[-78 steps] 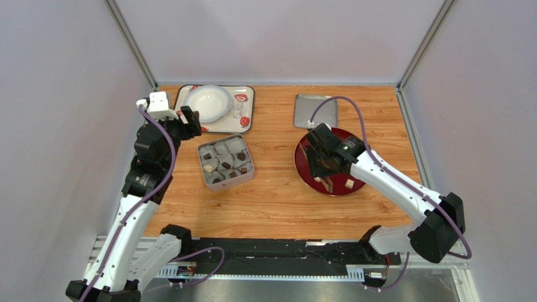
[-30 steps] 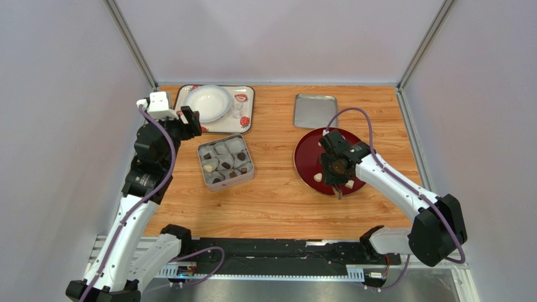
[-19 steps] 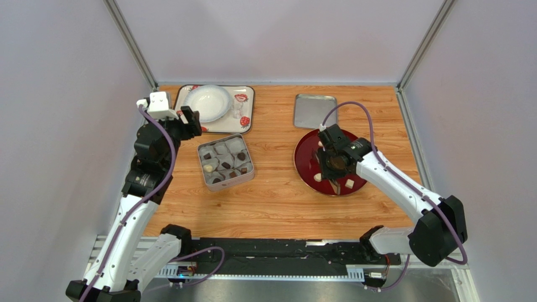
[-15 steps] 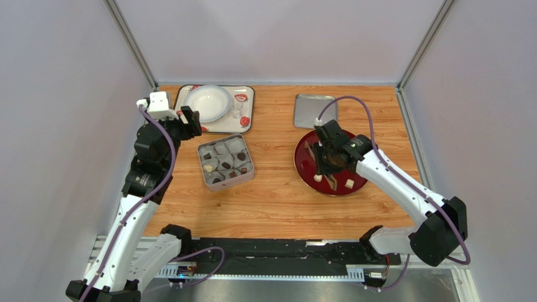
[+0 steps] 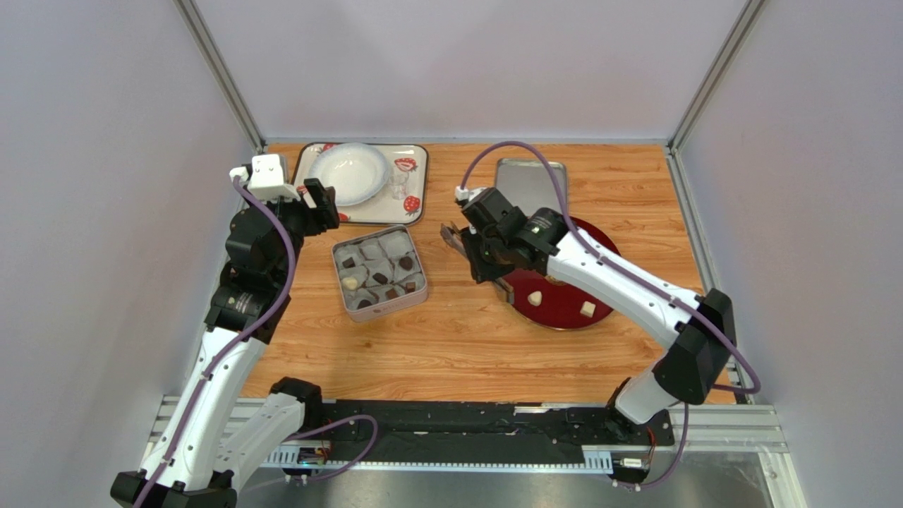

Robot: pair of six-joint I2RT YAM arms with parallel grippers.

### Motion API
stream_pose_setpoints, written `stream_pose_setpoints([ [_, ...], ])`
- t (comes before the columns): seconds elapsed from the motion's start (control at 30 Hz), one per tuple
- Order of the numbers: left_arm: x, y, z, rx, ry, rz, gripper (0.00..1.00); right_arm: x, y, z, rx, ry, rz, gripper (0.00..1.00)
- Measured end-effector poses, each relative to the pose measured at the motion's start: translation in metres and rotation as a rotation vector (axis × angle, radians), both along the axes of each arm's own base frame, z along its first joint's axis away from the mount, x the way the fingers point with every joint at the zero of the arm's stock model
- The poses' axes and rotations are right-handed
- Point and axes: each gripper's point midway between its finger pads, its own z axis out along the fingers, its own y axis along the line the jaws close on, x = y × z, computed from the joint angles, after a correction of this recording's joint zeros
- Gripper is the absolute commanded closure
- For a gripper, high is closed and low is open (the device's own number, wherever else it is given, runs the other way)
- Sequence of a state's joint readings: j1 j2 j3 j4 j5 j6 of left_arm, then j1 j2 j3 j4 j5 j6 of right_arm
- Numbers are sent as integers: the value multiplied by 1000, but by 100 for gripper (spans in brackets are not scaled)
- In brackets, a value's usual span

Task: Pack the chocolate

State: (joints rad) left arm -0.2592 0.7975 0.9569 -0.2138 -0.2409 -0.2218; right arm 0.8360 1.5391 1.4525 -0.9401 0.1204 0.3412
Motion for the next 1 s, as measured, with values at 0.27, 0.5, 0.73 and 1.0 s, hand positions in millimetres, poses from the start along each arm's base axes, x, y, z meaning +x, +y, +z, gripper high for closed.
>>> stream_pose_setpoints([
  [0.27, 0, 0, 0, 0, 0, 0, 21, 4, 74, -9, 9, -8, 148, 78],
  [0.5, 0, 0, 0, 0, 1, 0, 21, 7, 127, -26, 32, 1, 242, 77],
  [0.73, 0, 0, 0, 0, 1, 0, 21, 16, 144, -43, 19, 11, 259, 76],
  [1.0, 0, 0, 0, 0, 2, 0, 21, 22, 152, -56, 1, 16, 268, 72],
])
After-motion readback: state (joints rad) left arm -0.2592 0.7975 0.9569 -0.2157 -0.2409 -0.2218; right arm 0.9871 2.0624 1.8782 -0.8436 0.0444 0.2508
